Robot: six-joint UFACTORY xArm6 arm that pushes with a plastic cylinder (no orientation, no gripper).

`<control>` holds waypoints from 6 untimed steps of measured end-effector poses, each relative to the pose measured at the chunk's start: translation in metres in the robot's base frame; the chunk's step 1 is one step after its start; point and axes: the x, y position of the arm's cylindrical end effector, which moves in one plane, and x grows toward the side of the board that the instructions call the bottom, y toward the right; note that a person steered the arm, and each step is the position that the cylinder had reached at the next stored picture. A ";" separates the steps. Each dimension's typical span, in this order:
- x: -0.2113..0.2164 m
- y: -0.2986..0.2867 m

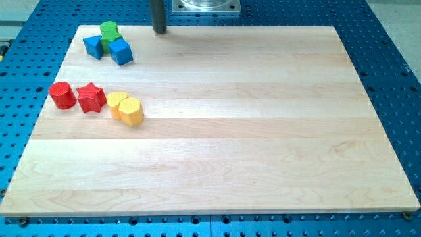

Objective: Place the green star below the hexagon

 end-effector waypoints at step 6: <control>0.000 -0.098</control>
